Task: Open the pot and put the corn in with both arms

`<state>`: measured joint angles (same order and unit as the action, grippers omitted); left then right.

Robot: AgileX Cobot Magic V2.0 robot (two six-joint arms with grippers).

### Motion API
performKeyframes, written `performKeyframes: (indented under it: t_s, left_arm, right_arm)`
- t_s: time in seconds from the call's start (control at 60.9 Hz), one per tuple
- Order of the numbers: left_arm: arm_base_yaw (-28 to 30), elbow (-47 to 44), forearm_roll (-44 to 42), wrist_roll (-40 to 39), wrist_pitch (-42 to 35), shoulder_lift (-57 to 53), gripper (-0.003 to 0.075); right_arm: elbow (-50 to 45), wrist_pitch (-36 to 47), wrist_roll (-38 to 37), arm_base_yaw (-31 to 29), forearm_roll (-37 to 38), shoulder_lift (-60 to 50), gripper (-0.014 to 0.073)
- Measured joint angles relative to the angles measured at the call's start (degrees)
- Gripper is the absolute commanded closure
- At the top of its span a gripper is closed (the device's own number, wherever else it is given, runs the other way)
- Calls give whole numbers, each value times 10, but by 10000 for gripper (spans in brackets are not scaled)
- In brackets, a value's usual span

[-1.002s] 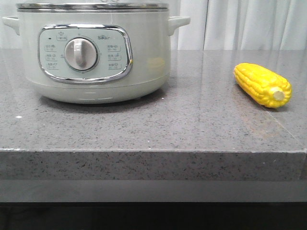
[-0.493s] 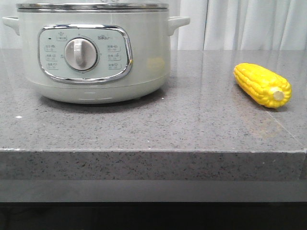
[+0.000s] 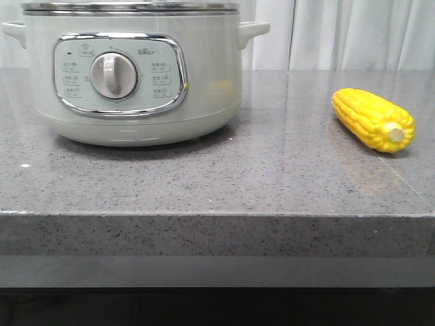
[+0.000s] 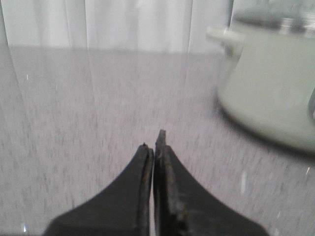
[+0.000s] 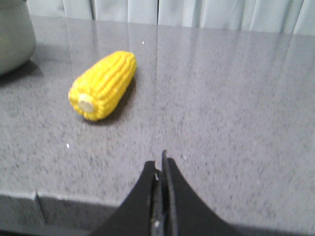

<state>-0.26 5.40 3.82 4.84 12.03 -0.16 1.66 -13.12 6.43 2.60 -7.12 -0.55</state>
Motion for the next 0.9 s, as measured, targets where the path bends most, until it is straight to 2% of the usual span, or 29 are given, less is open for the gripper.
performKeyframes:
  t_s: [0.148, 0.296, 0.493, 0.575, 0.608, 0.64, 0.69, 0.788, 0.854, 0.903]
  left_arm:
    - [0, 122, 1, 0, 50, 60, 739]
    - [0, 224, 1, 0, 73, 170, 739]
    - [0, 288, 1, 0, 81, 260, 726]
    - [0, 289, 1, 0, 86, 265, 630]
    - [0, 289, 1, 0, 90, 265, 558]
    - [0, 290, 1, 0, 90, 265, 489]
    - [0, 290, 1, 0, 91, 265, 329]
    - [0, 290, 1, 0, 91, 265, 111]
    - [0, 290, 1, 0, 92, 265, 60]
    - [0, 290, 1, 0, 93, 266, 60]
  right_arm:
    - [97, -36, 0, 0, 0, 15, 653]
    - [199, -46, 0, 0, 0, 96, 653]
    - [292, -53, 0, 0, 0, 210, 648]
    - [305, -56, 0, 0, 0, 234, 601]
    - [307, -57, 0, 0, 0, 239, 567]
    - [307, -60, 0, 0, 0, 242, 508]
    - [308, -62, 0, 0, 0, 243, 400]
    - [308, -73, 0, 0, 0, 243, 156]
    - [308, -78, 0, 0, 0, 243, 50]
    - [308, -80, 0, 0, 0, 243, 15]
